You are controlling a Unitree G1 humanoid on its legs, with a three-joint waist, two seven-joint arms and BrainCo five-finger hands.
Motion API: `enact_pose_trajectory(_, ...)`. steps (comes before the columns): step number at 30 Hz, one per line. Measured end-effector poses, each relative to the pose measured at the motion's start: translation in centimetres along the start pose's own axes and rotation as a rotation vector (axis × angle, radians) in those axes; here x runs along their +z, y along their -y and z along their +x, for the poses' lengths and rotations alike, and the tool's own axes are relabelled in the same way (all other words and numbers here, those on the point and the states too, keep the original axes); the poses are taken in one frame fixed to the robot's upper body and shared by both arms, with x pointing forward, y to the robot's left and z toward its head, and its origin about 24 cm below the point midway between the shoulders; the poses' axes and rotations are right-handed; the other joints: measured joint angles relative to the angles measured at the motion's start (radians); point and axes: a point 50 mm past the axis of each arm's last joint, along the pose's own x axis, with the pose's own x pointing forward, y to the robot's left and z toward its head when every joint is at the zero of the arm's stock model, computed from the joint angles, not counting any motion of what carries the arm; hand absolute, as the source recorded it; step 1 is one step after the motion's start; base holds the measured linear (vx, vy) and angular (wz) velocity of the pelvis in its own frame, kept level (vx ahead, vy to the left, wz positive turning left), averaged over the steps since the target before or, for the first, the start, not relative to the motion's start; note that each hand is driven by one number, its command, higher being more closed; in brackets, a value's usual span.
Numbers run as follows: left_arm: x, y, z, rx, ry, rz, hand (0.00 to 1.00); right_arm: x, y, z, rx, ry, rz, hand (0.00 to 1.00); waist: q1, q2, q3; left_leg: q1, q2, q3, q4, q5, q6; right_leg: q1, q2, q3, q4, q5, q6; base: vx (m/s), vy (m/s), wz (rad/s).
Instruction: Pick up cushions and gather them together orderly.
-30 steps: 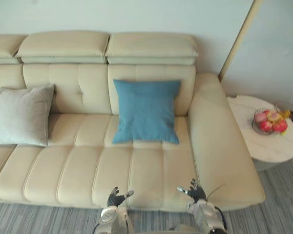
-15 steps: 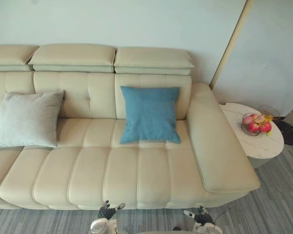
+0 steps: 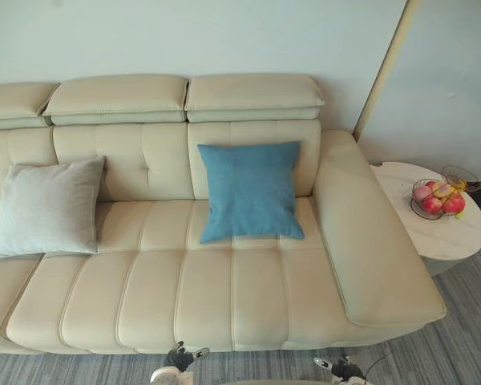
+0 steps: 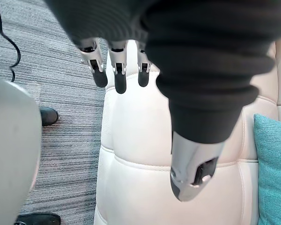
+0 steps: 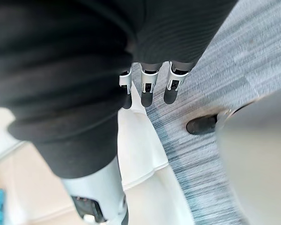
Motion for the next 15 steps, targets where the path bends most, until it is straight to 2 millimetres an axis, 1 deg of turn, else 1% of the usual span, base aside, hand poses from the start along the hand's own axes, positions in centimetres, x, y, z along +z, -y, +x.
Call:
enact_pose_trajectory(4,-0.3,-0.3,-0.1,0.007,-0.009,0.004,0.0,0.0,0.3,0.0,-0.005,0.002,-0.04,0.0,-0.003,-0.002,0.0,0.004,-0.001,-0.001,-0.008,0.0,0.0,-0.001,0.0,0.001,0.0,0.003,-0.002,-0.06,-0.012,0.0)
enact_pose_trajectory(8,-0.4,-0.3,-0.1,0.008,-0.012,0.003,0.0,0.3,0.6,0.1,-0.007,0.01,-0.092,0.0,-0.003,0.001,0.0,0.009,-0.001,-0.001,-0.008,0.0,0.0,0.0,0.0,0.005,0.0,0.009,0.007,-0.07,-0.021,-0.03)
enact_pose_trajectory(9,-0.2,-1.3,0.0,0.03,-0.008,0.018,0.0,1.2,0.3,0.3,0.009,0.036,-0.17,0.0,-0.027,-0.003,0.012,0.014,-0.001,-0.03,-0.012,0.0,-0.001,0.009,0.001,-0.002,0.003,0.003,0.008,0.0,0.0,0.0)
enact_pose_trajectory(15,-0.2,-1.4,0.0,0.031,-0.008,0.018,0.0,1.1,0.4,0.2,0.008,0.034,-0.169,0.0,-0.027,-0.003,0.013,0.015,-0.001,-0.032,-0.012,0.0,-0.001,0.012,0.001,-0.004,0.003,0.003,0.008,0.0,0.0,0.01)
